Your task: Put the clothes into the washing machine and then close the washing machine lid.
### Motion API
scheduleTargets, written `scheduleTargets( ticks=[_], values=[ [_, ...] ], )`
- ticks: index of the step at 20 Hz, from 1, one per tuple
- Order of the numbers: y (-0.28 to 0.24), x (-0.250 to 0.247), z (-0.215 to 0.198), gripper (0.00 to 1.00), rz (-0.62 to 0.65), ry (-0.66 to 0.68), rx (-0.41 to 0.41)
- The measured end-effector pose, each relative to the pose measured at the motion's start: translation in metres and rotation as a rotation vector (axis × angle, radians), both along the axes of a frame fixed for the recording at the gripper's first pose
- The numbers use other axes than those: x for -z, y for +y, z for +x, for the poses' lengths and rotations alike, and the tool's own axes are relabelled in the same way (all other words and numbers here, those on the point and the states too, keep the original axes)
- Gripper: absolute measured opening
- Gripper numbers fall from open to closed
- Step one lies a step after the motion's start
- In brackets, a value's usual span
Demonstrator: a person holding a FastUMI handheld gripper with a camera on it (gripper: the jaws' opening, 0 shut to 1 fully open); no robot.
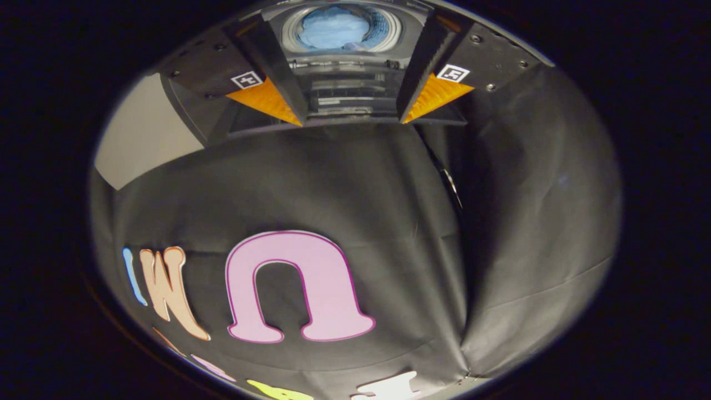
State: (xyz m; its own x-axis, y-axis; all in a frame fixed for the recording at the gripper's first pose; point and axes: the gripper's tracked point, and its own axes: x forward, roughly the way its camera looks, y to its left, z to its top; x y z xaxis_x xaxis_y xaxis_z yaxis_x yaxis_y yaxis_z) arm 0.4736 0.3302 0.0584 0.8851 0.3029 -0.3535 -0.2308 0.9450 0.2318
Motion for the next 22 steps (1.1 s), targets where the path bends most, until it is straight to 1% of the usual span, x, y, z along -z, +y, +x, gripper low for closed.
scheduleTargets(
  ticks=[3, 6, 8, 10, 12, 14, 15, 18, 19, 22],
  values=[
    [-0.009, 0.004, 0.023, 0.97, -0.071, -0.097, 0.047],
    [-0.005, 0.017, 0.040, 0.97, -0.141, -0.155, 0.048],
    [-0.001, 0.031, 0.053, 0.97, -0.125, -0.138, 0.066],
    [0.008, 0.045, 0.057, 0.97, -0.088, -0.110, 0.080],
    [0.015, 0.055, 0.062, 0.98, -0.081, -0.099, 0.097],
    [0.015, 0.053, 0.062, 0.98, -0.115, -0.139, 0.089],
    [0.015, 0.052, 0.062, 0.98, -0.100, -0.167, 0.096],
    [0.017, 0.048, 0.064, 0.98, -0.077, -0.251, 0.074],
    [0.017, 0.048, 0.062, 0.98, -0.078, -0.253, 0.064],
    [0.014, 0.045, 0.054, 0.98, -0.077, -0.259, 0.070]
  ],
)
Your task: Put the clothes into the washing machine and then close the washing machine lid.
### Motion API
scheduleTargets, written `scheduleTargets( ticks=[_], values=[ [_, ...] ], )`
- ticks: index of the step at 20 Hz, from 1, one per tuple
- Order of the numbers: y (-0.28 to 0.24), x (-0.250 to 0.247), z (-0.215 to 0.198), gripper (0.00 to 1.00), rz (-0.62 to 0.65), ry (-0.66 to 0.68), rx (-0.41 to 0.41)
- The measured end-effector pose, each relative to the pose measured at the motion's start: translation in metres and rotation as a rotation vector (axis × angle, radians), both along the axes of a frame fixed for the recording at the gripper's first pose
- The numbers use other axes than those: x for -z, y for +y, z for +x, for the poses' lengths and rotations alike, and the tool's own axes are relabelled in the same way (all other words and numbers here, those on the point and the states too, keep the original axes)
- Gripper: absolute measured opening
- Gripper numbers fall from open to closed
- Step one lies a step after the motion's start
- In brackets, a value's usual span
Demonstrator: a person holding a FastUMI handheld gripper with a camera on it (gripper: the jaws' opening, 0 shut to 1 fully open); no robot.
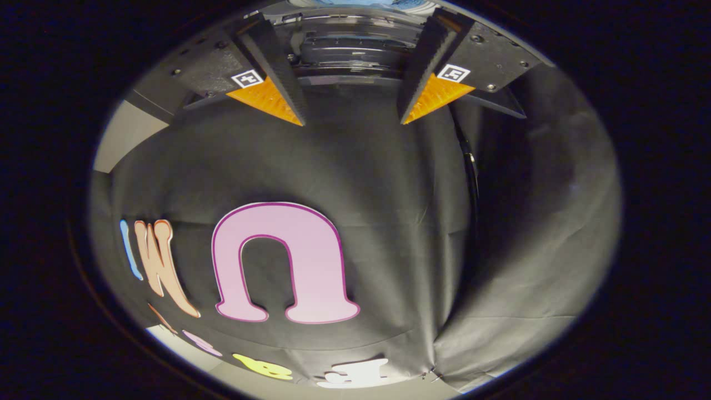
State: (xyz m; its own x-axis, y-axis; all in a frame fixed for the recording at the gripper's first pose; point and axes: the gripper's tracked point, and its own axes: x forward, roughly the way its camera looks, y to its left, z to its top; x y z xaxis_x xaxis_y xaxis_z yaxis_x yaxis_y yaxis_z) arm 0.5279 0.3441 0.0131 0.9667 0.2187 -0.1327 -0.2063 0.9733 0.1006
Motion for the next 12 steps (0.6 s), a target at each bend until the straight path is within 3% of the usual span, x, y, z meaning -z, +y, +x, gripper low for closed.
scheduleTargets(
  ticks=[12],
  values=[
    [-0.004, -0.003, -0.031, 0.98, 0.002, -0.043, 0.033]
  ],
)
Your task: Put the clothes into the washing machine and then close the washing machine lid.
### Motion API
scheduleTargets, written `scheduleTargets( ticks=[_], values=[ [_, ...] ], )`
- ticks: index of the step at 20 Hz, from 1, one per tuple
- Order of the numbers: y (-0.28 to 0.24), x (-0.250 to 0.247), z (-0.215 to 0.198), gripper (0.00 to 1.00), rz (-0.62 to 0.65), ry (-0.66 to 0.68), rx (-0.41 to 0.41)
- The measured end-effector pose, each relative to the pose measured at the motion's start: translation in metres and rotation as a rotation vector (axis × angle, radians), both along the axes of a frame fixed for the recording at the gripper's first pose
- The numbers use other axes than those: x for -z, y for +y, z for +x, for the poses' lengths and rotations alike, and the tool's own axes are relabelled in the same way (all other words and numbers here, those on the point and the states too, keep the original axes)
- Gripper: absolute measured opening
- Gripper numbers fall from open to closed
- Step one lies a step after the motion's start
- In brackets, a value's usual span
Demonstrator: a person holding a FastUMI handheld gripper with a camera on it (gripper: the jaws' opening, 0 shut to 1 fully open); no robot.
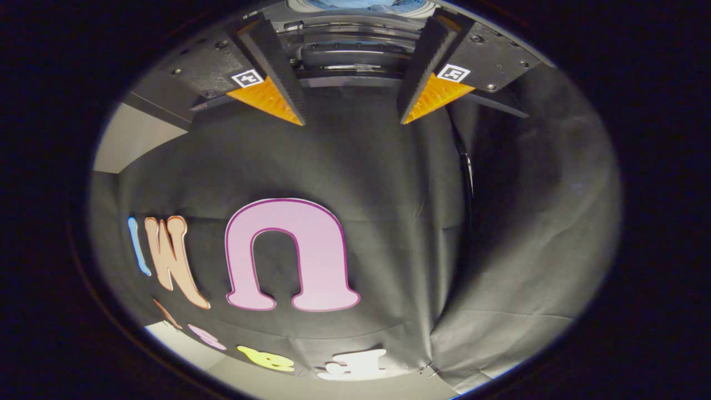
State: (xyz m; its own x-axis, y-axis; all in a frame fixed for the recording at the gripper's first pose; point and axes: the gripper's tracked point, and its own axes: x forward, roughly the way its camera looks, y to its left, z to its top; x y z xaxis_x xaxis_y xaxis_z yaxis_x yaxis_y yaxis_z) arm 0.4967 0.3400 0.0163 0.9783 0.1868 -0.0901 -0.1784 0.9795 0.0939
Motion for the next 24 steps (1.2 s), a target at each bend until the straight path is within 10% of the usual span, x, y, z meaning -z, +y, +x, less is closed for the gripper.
scheduleTargets(
  ticks=[24],
  values=[
    [-0.009, 0.003, -0.050, 0.98, 0.005, -0.085, 0.012]
  ],
)
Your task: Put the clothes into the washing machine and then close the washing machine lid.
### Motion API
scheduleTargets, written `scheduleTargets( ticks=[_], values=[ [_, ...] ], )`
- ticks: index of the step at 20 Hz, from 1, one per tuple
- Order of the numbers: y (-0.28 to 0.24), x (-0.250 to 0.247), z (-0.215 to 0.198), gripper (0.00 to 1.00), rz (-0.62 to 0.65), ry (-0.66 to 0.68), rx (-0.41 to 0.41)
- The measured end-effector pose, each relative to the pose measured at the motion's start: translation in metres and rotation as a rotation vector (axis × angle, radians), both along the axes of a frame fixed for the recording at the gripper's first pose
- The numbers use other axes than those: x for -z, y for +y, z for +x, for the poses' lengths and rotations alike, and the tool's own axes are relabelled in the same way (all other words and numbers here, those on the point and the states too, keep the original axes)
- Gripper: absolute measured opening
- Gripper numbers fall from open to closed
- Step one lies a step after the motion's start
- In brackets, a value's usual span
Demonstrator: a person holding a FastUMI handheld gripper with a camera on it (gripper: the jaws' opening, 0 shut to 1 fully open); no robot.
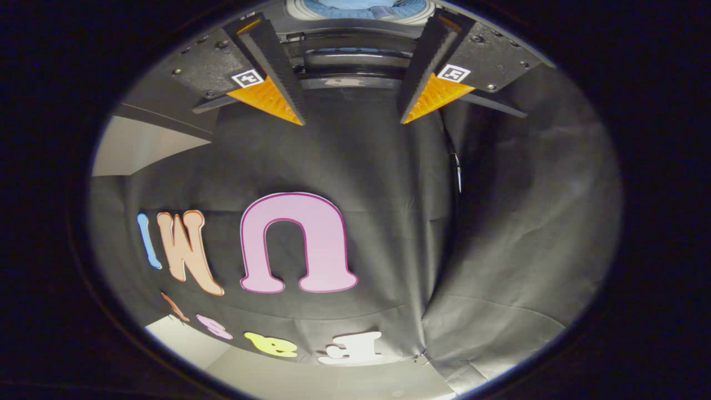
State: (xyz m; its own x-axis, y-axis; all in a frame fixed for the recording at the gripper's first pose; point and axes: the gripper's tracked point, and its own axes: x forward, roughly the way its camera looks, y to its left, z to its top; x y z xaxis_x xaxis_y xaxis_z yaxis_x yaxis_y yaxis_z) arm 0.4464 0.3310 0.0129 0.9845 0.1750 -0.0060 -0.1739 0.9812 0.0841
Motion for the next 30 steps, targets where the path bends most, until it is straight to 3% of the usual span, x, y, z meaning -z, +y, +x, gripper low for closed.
scheduleTargets(
  ticks=[30],
  values=[
    [-0.009, 0.015, -0.042, 1.00, 0.005, -0.107, -0.003]
  ],
)
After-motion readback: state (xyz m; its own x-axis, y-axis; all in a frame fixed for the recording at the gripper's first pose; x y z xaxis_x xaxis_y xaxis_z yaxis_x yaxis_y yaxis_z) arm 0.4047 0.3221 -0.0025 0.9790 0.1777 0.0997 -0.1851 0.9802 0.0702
